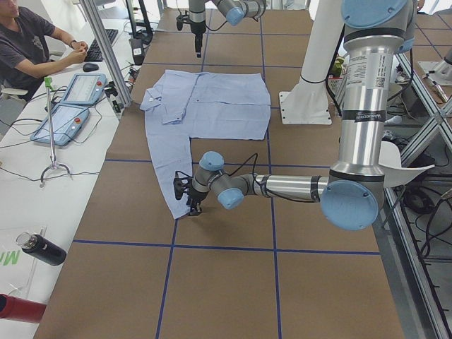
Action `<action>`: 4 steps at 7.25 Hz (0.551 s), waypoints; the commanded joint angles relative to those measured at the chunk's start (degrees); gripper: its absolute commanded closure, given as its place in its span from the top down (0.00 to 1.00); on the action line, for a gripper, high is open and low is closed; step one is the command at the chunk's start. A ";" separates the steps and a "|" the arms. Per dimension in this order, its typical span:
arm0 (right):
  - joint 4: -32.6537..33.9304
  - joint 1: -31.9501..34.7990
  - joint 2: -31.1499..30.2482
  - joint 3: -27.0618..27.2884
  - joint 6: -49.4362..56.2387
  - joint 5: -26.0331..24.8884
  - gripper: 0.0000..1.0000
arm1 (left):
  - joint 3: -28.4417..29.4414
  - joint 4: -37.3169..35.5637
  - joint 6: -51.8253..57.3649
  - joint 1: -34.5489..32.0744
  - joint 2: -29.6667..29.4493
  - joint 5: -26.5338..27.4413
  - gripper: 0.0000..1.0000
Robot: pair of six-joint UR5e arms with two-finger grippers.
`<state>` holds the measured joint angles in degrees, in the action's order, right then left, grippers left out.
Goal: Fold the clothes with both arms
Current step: 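Lower the left gripper onto the cuff of the sleeve nearest it and grasp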
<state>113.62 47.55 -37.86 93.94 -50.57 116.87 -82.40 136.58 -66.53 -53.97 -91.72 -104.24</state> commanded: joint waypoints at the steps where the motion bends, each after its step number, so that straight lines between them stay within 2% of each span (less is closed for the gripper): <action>1: -0.07 0.00 -0.11 0.01 0.03 -0.07 0.99 | -0.04 0.00 -0.01 0.01 -0.04 0.00 0.54; 4: -0.07 0.09 -0.20 -0.16 0.03 -0.15 0.99 | -0.04 0.00 -0.09 0.80 -0.13 0.44 0.51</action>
<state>113.56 47.59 -38.04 93.85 -50.54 116.79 -82.44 136.58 -66.55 -53.38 -91.78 -104.10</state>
